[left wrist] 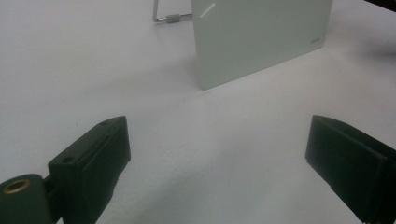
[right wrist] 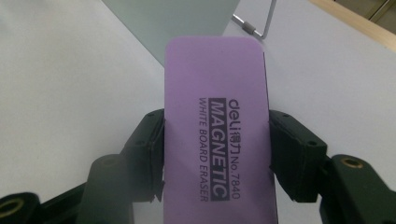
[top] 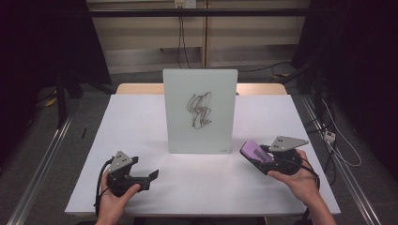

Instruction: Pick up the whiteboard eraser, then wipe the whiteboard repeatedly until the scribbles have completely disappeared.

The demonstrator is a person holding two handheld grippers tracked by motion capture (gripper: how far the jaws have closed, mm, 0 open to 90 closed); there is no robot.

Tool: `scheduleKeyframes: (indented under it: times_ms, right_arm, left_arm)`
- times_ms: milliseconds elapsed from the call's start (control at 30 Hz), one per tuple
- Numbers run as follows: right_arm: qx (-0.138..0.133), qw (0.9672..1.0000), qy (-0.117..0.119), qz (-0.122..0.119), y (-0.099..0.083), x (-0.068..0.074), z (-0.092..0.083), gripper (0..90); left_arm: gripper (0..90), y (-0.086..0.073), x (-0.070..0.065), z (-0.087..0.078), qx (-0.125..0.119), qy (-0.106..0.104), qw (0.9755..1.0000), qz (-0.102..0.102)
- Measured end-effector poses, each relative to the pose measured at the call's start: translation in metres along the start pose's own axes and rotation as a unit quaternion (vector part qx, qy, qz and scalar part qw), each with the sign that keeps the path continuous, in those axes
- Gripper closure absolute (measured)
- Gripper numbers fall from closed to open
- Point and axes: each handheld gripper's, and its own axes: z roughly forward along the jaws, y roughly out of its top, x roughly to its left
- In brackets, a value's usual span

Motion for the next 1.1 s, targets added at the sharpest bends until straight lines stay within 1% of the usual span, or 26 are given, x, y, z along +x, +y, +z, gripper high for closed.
scheduleKeyframes:
  times_ms: [133, 200, 233, 433, 500, 633, 767, 867, 900, 1000, 1100]
  right_arm:
    - [-0.019, 0.9998, -0.002, 0.009, 0.004, 0.002, -0.002, 40.9]
    - [-0.023, 0.9997, 0.0, 0.01, 0.004, 0.002, 0.0, 40.9]
    - [-0.027, 0.9994, 0.0, 0.019, 0.005, 0.003, 0.001, 40.9]
    - [-0.043, 0.9988, 0.002, 0.024, 0.005, 0.006, 0.002, 40.9]
    - [-0.043, 0.9987, 0.004, 0.026, 0.007, 0.009, 0.003, 40.9]
    - [-0.045, 0.9988, 0.001, 0.02, 0.012, 0.016, 0.004, 40.9]
    - [-0.053, 0.9984, 0.002, 0.017, 0.016, 0.021, 0.002, 40.9]
    - [-0.059, 0.9982, 0.001, 0.011, 0.017, 0.022, 0.001, 40.9]
    - [-0.06, 0.9981, 0.002, 0.011, 0.018, 0.023, 0.002, 41.0]
    - [-0.063, 0.998, 0.0, 0.008, 0.019, 0.024, 0.002, 41.0]
    - [-0.067, 0.9978, -0.003, -0.001, 0.023, 0.025, 0.001, 40.9]
  left_arm:
    - [6.6, -0.001, 0.002, 0.001, 0.002, 0.002, 1.0, -0.007]
    - [6.6, -0.001, 0.002, 0.0, -0.001, 0.003, 1.0, -0.009]
    - [6.6, -0.001, 0.002, 0.0, -0.001, 0.003, 1.0, -0.009]
    - [6.6, 0.0, 0.001, 0.001, -0.001, 0.002, 1.0, -0.004]
    - [6.6, 0.0, 0.001, 0.001, 0.0, 0.002, 1.0, -0.003]
    - [6.6, 0.001, 0.001, 0.001, -0.003, 0.001, 1.0, -0.004]
    - [6.6, 0.001, 0.001, 0.003, 0.0, 0.001, 1.0, -0.002]
    - [6.6, 0.002, 0.001, 0.004, 0.002, -0.001, 1.0, 0.002]
    - [6.6, 0.002, 0.001, 0.004, -0.001, 0.0, 1.0, -0.002]
    - [6.6, 0.003, 0.002, 0.003, -0.001, 0.005, 1.0, -0.002]
    - [6.6, 0.003, 0.002, 0.004, -0.001, 0.002, 1.0, 0.001]
